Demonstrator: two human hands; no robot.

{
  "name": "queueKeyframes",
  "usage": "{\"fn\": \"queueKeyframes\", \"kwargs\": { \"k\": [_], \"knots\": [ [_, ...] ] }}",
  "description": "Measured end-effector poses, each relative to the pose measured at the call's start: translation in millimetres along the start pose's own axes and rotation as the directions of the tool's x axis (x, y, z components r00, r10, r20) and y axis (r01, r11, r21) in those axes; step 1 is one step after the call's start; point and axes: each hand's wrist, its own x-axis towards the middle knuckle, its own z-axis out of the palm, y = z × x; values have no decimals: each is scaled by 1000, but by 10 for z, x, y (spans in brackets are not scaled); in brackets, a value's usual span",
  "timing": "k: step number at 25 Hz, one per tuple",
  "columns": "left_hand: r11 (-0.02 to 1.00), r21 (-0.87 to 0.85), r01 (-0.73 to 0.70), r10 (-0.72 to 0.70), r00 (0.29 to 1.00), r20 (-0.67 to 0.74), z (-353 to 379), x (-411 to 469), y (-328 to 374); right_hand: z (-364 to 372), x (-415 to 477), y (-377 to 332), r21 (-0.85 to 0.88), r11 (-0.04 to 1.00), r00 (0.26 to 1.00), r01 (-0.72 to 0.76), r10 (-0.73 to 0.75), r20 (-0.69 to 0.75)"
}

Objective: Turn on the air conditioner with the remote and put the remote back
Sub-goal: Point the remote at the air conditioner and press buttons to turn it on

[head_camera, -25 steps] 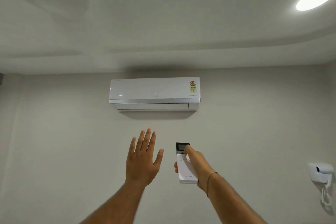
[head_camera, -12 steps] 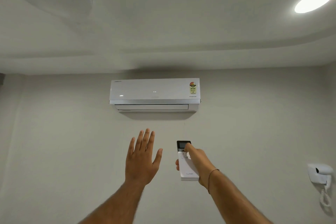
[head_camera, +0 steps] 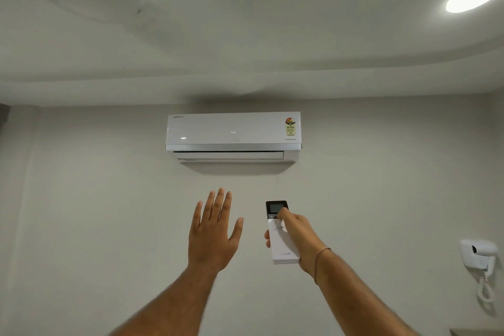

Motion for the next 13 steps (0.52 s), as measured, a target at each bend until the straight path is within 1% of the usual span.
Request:
{"fn": "queueKeyframes", "kwargs": {
  "k": [5,9,13],
  "knots": [
    [1000,-3,-4,4,1000,4,-27,-21,1,-5,-8,33,4,1000,1000,10,-10,5],
    [1000,10,14,-14,1000,25,-34,-18,-20,8,5,82,75,997,999,-13,11,36],
    [1000,9,13,-14,999,32,-37,-34,5,3,8,100,69,997,999,-32,29,44]
  ]
}}
